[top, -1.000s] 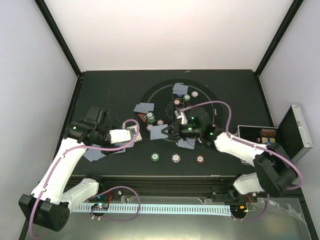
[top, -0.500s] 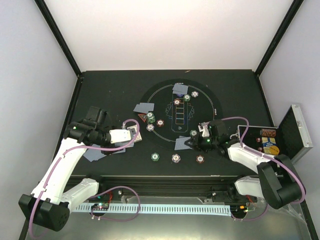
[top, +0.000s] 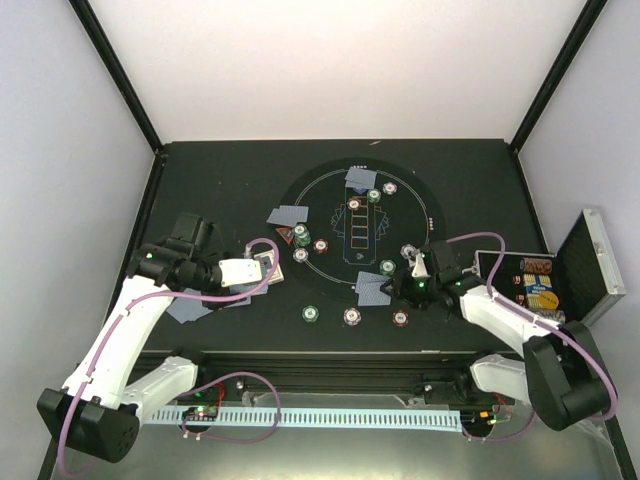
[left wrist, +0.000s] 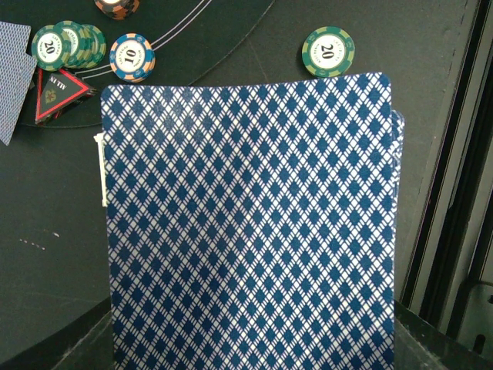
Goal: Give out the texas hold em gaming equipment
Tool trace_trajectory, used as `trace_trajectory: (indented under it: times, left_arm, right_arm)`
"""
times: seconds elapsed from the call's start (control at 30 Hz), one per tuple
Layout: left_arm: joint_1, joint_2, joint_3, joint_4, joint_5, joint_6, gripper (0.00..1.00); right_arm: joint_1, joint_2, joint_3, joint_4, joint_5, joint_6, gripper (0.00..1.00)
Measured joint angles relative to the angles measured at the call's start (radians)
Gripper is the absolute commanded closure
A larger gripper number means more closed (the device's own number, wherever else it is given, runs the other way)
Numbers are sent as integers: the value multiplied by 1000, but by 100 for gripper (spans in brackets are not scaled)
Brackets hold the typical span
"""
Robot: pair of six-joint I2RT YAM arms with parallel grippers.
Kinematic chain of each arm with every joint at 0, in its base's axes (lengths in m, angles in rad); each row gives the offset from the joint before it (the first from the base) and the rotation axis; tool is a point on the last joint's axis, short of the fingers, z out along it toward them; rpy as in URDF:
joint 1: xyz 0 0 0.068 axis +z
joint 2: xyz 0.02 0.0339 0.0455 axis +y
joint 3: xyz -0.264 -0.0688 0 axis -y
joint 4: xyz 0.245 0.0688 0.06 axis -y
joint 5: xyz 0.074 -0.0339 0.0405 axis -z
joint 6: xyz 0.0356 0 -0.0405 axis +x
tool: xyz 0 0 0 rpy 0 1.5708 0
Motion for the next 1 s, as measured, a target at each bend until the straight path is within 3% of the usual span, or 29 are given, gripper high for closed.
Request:
trace_trajectory:
  times: [0.17, 0.4, 0.57, 0.83, 1.0]
  left_arm:
    - [0, 0, 0, 0, 1, 0, 98]
    - [0, 1, 0, 0, 13, 0, 98]
    - [0, 9, 0, 0, 23, 0, 98]
    - [0, 13, 0, 0, 24, 0, 99]
    - [0, 13, 0, 0, 26, 0, 98]
  right_arm:
    - [0, -61, 66, -104, 92, -26, 47]
    - [68, -90, 152, -116, 118, 18, 33]
    - [217, -35, 188, 37, 51, 131, 26]
    - [446, 249, 339, 406, -94, 330, 24]
    - [524, 399, 447, 568, -153, 408, 23]
